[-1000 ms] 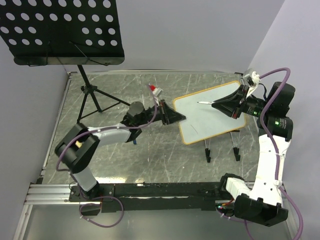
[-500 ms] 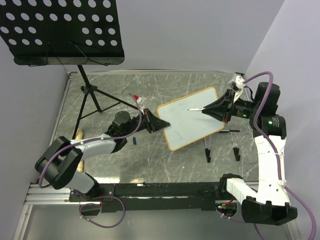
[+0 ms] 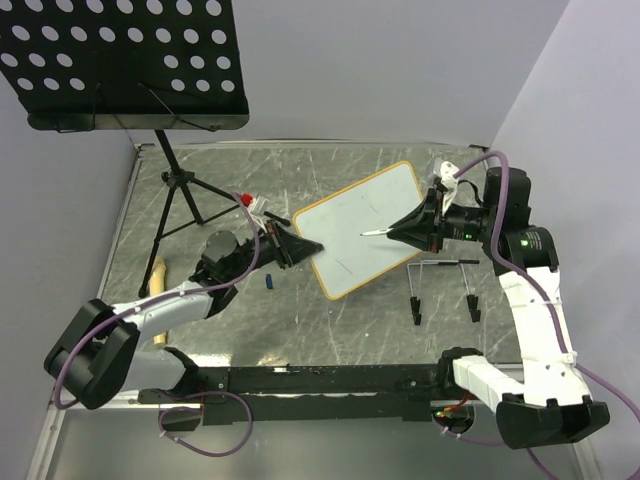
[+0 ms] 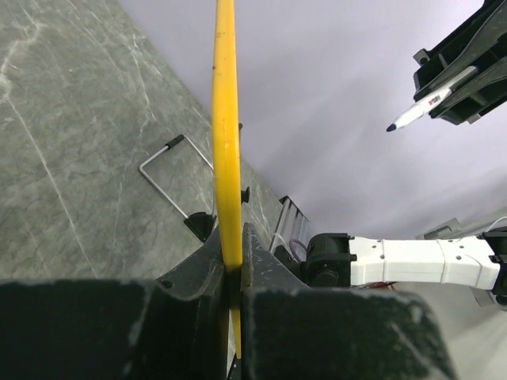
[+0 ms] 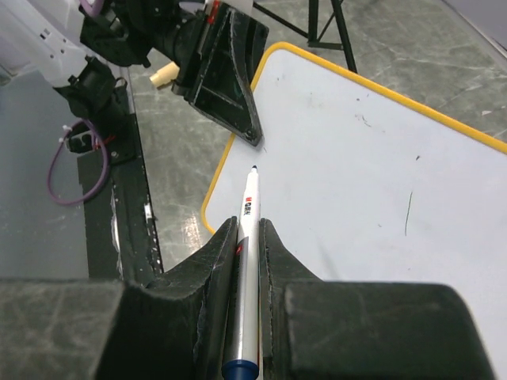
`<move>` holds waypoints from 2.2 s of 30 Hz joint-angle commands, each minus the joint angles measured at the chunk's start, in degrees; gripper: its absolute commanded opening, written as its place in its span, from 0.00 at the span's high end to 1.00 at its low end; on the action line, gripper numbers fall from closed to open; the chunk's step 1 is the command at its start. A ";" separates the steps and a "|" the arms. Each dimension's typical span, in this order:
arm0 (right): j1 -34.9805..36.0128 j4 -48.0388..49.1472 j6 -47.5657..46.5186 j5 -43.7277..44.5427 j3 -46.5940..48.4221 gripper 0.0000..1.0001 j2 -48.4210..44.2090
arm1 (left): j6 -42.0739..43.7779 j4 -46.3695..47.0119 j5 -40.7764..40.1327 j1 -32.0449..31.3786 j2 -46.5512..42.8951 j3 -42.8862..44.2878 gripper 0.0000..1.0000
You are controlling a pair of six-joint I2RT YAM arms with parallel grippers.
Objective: Write a sentence on the whiteboard
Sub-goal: Pick up the whiteboard from the whiteboard stand.
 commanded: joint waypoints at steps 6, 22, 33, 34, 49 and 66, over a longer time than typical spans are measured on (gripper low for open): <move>6.24 -0.01 -3.07 4.66 -0.02 1.00 1.55 | -1.39 6.70 -0.85 2.26 -6.61 -2.77 0.99; 11.43 0.69 -3.68 7.21 -1.25 1.00 2.60 | -1.39 5.38 -1.29 3.49 -9.86 -4.62 0.99; 13.36 1.84 -3.68 8.18 -1.95 1.00 3.22 | -1.39 5.11 -0.06 4.55 -10.74 -5.23 0.99; 13.89 1.92 -3.60 8.35 -1.78 1.00 3.48 | -1.30 5.11 -0.06 4.63 -10.74 -5.32 0.99; 18.37 1.22 -4.56 11.34 0.77 1.00 5.85 | -1.56 3.71 0.82 5.60 -12.41 -5.67 0.99; 24.96 6.84 -3.69 18.98 5.60 1.00 10.16 | -3.58 2.57 5.30 7.97 -12.15 -5.85 0.99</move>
